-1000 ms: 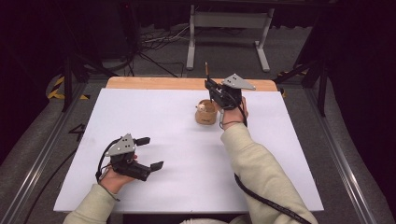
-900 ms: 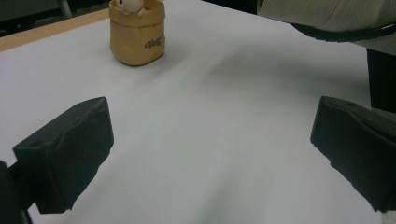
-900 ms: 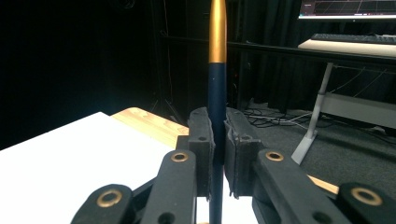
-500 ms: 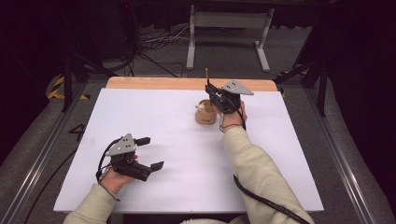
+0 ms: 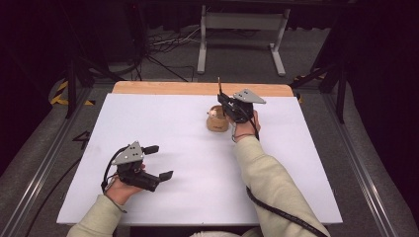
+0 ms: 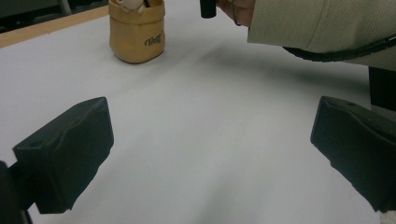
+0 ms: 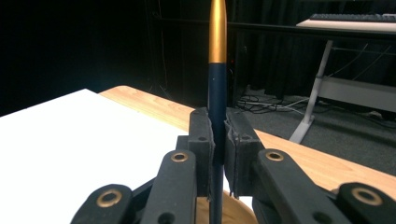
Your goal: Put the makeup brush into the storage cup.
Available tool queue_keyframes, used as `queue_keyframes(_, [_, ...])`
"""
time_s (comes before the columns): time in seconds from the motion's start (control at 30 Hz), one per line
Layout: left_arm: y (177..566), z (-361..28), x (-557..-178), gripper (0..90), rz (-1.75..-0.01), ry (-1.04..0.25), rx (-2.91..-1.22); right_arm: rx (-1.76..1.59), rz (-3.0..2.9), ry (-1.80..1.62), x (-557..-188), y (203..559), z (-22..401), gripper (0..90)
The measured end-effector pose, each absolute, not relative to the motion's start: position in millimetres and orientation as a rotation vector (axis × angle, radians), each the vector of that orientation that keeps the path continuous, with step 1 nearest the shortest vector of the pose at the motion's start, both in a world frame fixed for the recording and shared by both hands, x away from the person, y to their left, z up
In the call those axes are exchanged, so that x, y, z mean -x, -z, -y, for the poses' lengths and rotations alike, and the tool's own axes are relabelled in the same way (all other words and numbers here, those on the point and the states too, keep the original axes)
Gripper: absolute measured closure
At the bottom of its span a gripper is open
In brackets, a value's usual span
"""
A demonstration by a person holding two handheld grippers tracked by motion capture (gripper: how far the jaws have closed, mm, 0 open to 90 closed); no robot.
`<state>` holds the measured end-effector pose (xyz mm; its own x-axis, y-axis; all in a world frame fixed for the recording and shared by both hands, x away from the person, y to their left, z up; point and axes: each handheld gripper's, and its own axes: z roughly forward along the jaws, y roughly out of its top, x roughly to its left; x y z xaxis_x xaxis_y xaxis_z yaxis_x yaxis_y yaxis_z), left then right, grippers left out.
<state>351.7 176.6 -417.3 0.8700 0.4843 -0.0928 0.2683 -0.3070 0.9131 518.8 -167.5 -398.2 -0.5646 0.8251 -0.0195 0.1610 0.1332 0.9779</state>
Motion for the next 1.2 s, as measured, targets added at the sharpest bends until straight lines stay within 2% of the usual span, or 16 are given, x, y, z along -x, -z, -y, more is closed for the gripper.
queue_keyframes(0.4, [417,-176,-353,0.3,-0.554,-0.234,-1.908,-0.973,-1.847,-1.459,-519,406,170,80.3])
queue_keyframes(0.53, [417,-176,-353,0.3,-0.552,-0.234,-1.911,-0.983,-1.862,-1.465,-519,407,172,71.0])
queue_keyframes(0.6, [417,-176,-353,0.3,-0.553,-0.233,-1.909,-0.987,-1.865,-1.488,-519,405,173,60.7])
queue_keyframes(0.63, [417,-176,-353,0.3,-0.556,-0.232,-1.906,-0.987,-1.865,-1.488,-519,405,173,60.7])
queue_keyframes(0.7, [417,-176,-353,0.3,-0.557,-0.231,-1.904,-0.991,-1.872,-1.492,-520,404,175,44.1])
queue_keyframes(0.73, [417,-176,-353,0.3,-0.557,-0.232,-1.906,-0.999,-1.877,-1.475,-521,403,178,29.0])
queue_keyframes(0.8, [417,-176,-353,0.3,-0.561,-0.232,-1.904,-1.008,-1.856,-1.482,-521,402,183,22.2])
queue_keyframes(0.93, [417,-176,-353,0.2,-0.561,-0.23,-1.906,-0.981,-1.845,-1.468,-518,398,191,15.4])
queue_keyframes(1.2, [416,-177,-353,0.1,-0.562,-0.238,-1.902,-0.919,-1.85,-1.492,-503,385,204,15.2])
